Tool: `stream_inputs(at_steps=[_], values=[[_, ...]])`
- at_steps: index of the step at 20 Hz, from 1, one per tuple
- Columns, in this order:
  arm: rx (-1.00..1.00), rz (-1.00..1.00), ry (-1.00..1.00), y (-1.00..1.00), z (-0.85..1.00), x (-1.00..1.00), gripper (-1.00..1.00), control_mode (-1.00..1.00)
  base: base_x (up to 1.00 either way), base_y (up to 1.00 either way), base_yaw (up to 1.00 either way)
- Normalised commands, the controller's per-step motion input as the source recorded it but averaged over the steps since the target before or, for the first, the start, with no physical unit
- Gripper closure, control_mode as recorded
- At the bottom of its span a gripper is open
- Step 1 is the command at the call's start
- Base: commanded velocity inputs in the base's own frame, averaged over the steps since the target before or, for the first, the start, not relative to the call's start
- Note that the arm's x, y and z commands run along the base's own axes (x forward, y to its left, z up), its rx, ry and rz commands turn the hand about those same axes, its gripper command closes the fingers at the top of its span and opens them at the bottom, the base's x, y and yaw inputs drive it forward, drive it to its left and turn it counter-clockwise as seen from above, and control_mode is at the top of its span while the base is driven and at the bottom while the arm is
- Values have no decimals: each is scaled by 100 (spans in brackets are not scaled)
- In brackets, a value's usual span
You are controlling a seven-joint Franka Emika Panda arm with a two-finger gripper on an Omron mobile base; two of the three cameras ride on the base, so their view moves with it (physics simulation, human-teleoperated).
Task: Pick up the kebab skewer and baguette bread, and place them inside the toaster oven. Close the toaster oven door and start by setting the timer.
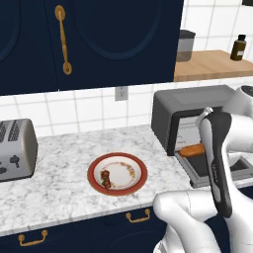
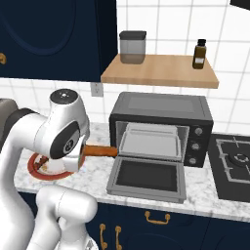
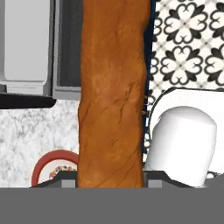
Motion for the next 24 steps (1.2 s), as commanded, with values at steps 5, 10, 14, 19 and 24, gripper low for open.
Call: stream_inputs(at_steps=[5,10,14,19,24], values=[[0,-3,-7,-53,10,7,100,-100,0,0,0],[0,8,-6,-55,0,36,100,-100,0,0,0],[0,11,-10,-43,0,41,100,-100,0,0,0],[0,3,-19,-16,0,41,100,-100,0,0,0],[0,0,-17,-25,0,31,100,-100,0,0,0]])
